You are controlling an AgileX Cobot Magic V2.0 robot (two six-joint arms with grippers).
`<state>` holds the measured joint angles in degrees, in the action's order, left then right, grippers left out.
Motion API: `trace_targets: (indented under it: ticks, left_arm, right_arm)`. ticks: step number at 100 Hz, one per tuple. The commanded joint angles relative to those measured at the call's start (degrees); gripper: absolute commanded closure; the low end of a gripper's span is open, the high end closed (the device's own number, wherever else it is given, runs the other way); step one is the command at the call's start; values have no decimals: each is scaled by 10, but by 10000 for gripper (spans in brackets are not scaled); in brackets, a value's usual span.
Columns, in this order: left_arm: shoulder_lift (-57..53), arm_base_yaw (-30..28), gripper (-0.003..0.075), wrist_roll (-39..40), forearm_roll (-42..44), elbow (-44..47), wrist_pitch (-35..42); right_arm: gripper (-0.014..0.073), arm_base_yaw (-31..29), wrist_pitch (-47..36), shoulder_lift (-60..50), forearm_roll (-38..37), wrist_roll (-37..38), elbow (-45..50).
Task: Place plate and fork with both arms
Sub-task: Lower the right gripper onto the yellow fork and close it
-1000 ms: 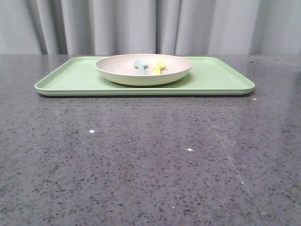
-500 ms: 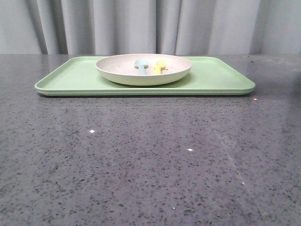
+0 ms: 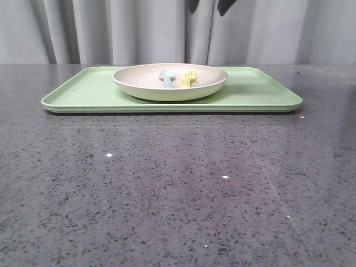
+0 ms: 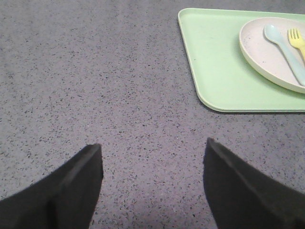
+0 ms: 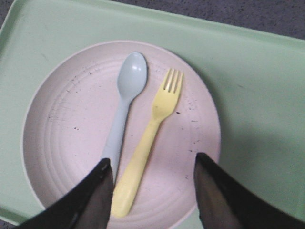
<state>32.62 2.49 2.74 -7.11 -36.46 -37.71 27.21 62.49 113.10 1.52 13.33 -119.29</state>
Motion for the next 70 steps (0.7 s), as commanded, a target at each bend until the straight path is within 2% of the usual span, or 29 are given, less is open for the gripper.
trace_targets:
  ticks: [1,70]
  left_arm:
    - [1,0,282,6,-3,-16,45]
    - [1,0,282,6,-3,-16,45]
  right_arm:
    - [241,17,-28,-13,-32,27,-26]
    - [242,23,-30,68,-31,52,-26]
